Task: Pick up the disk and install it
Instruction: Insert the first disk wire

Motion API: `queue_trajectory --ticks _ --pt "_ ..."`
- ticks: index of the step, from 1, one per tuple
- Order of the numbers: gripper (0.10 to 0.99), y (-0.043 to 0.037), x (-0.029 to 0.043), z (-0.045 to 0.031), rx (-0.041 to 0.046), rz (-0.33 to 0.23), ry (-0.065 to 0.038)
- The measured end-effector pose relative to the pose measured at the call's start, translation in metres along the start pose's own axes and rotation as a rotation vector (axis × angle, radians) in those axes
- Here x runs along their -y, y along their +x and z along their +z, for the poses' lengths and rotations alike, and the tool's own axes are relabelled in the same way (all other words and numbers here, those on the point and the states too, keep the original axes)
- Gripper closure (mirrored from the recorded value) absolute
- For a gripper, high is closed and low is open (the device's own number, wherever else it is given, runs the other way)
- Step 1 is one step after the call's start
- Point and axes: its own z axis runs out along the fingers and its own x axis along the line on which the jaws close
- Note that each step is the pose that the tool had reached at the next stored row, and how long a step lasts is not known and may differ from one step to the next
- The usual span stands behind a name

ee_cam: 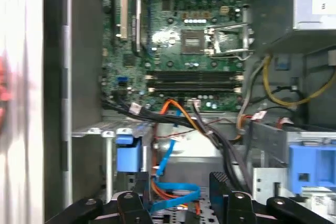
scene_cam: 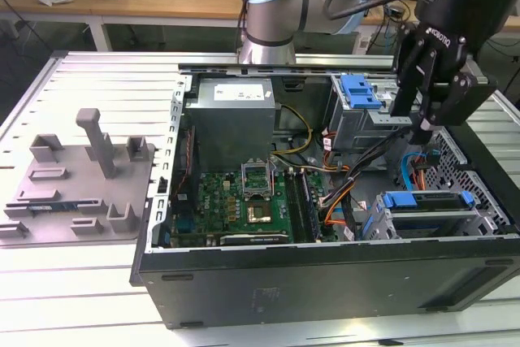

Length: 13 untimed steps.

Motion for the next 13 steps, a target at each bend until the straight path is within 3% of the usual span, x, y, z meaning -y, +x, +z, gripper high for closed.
queue_trajectory --ticks 2,3,4,5,6,8,9,10,13 --pt "0.51 -0.0034 0.0006 -0.0004 -0.0426 0.0 0.0" --pt "0.51 -0.0054 0.0007 -0.0007 -0.069 0.0 0.0" --pt "0.51 -0.0092 0.0007 -0.001 -0.1164 0.001 0.002" --pt "0.51 -0.0112 0.0007 -0.0011 -0.1564 0.002 0.007" --pt "0.51 -0.0131 0.0007 -0.0014 -0.1867 0.002 0.01" --pt "0.51 -0.0154 0.0007 -0.0016 -0.2246 0.002 0.01" --pt "0.51 -0.0183 0.0006 -0.0019 -0.2546 0.003 0.01" --pt "0.51 -0.0201 0.0006 -0.0009 -0.26 0.01 0.009" --pt "0.51 -0.0204 0.0006 0.0011 -0.2602 0.046 0.001"
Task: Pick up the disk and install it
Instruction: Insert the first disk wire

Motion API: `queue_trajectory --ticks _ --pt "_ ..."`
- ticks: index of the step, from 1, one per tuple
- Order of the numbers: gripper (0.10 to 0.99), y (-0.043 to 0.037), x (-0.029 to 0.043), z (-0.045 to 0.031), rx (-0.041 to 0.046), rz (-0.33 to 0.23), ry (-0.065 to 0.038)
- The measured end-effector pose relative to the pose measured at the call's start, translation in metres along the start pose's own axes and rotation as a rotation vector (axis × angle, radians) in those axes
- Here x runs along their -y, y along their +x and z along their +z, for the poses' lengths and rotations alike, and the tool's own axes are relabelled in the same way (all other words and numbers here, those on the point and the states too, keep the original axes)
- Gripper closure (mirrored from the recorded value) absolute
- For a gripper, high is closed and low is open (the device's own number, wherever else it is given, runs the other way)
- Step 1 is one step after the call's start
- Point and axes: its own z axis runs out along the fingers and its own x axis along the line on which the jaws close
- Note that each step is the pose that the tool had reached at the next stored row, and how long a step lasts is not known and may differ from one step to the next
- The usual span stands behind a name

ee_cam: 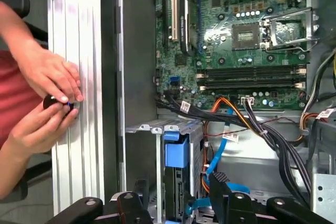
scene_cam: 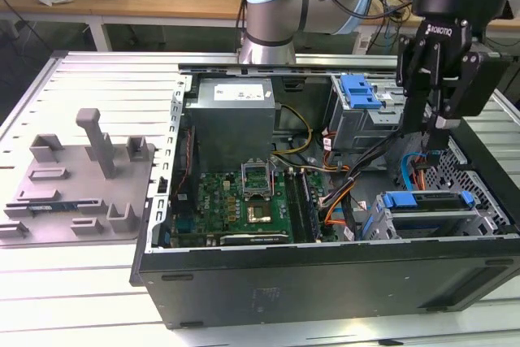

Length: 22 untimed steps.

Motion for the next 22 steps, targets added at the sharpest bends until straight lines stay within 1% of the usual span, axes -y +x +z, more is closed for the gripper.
queue_trajectory --ticks 1,2,3,4,5,6,7,8,9,10,11,12,13,14,15,16,17,20,22 --pt "0.51 -0.0004 0.0 0.001 -0.0001 0.013 -0.005" --pt "0.51 -0.0011 0.0 0.0031 -0.0002 0.034 -0.013" --pt "0.51 -0.0028 -0.0002 0.0056 -0.0009 0.05 -0.019" --pt "0.51 -0.0059 -0.0003 0.0055 -0.0069 0.05 -0.019" --pt "0.51 -0.0095 -0.0005 0.0045 -0.0174 0.05 -0.018" --pt "0.51 -0.0132 -0.0006 0.0034 -0.0333 0.05 -0.017" --pt "0.51 -0.0164 -0.0008 0.0025 -0.0513 0.051 -0.016" --pt "0.51 -0.0209 -0.001 0.0011 -0.0837 0.051 -0.013" --pt "0.51 -0.0235 -0.0011 0.0003 -0.1008 0.051 -0.012" --pt "0.51 -0.0264 -0.0012 -0.0005 -0.1149 0.051 -0.011" --pt "0.51 -0.0341 -0.0016 -0.0014 -0.1278 0.051 -0.01" --pt "0.51 -0.0397 -0.0016 -0.0006 -0.1277 0.05 -0.009" --pt "0.51 -0.0421 -0.001 0.0 -0.1276 0.047 -0.008" --pt "0.51 -0.0426 0.0003 0.0002 -0.1263 0.044 -0.007" --pt "0.51 -0.043 0.0042 0.0003 -0.1217 0.039 -0.006" --pt "0.51 -0.0434 0.0078 0.0006 -0.1208 0.036 -0.006" --pt "0.51 -0.0437 0.0127 0.0008 -0.1206 0.034 -0.007" --pt "0.51 -0.0453 0.0377 0.0019 -0.121 0.026 -0.015" --pt "0.51 -0.0461 0.048 0.0028 -0.1211 0.025 -0.018"
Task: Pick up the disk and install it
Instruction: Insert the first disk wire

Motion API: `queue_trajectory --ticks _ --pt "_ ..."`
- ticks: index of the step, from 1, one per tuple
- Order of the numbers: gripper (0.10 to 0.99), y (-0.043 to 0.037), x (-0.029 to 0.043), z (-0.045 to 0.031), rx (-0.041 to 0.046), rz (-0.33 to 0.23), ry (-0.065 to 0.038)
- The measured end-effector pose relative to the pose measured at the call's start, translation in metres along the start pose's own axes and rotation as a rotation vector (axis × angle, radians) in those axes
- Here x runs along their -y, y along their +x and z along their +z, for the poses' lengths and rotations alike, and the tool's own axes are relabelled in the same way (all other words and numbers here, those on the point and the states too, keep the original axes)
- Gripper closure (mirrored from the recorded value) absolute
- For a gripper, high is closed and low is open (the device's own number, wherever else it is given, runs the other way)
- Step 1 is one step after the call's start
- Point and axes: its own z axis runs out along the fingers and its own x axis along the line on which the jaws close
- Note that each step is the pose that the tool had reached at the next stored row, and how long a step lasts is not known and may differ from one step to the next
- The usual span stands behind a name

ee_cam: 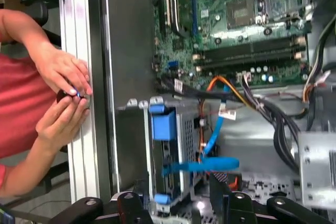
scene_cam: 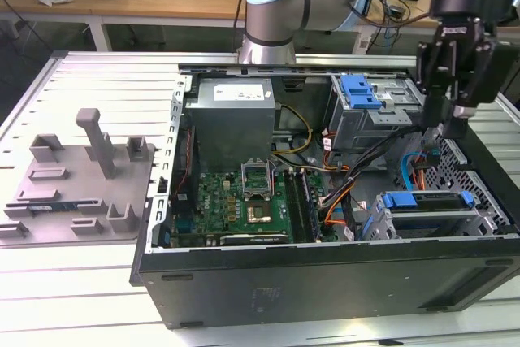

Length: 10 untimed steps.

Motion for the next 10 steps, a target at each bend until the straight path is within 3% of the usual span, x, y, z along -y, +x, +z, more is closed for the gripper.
queue_trajectory --ticks 3,8,10 --pt "0.51 -0.0042 0.0125 0.0022 -0.0001 0.0 -0.001" --pt "0.51 -0.0099 0.0123 0.0007 0.0024 0.028 0.025" --pt "0.51 -0.0113 0.012 0.002 0.0027 0.043 0.027"
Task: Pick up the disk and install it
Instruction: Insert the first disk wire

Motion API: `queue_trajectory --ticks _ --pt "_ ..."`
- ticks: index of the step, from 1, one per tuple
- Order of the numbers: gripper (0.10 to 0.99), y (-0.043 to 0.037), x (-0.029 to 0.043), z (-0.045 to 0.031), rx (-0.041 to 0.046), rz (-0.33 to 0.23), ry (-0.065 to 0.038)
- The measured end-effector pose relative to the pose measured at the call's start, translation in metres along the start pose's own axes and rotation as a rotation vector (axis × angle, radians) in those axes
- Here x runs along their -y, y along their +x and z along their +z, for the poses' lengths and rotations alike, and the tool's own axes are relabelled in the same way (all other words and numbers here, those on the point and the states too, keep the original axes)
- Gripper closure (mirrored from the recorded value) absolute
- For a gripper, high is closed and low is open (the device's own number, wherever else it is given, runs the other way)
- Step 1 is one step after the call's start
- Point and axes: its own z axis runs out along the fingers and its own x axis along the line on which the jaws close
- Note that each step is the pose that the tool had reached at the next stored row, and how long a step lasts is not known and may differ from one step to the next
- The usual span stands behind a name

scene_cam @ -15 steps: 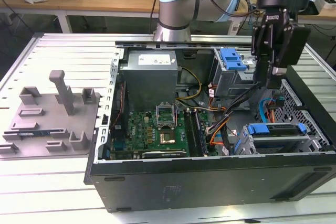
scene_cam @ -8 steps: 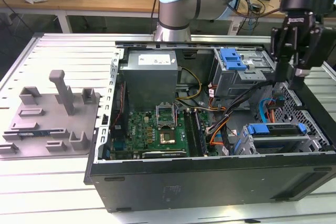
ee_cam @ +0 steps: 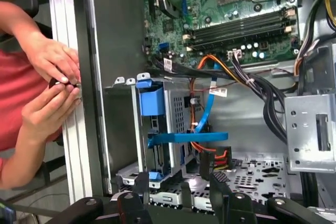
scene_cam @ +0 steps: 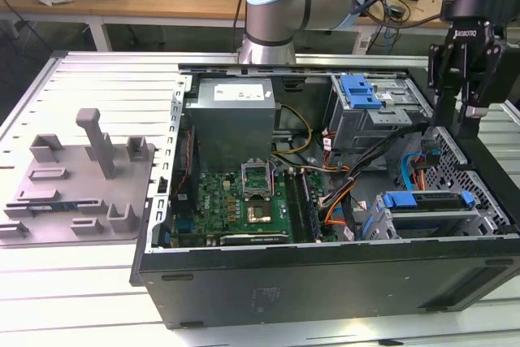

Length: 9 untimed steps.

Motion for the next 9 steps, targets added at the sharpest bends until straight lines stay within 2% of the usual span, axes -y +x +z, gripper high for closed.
queue_trajectory --ticks 3,5,8,9 --pt "0.51 -0.0045 -0.0055 0.0039 -0.0009 0.014 -0.007" --pt "0.51 -0.0134 -0.0123 0.0033 -0.0014 0.014 -0.007" --pt "0.51 -0.0283 -0.0139 -0.0014 -0.0109 0.015 -0.005" --pt "0.592 -0.0322 -0.0144 -0.0016 -0.0114 0.015 -0.005"
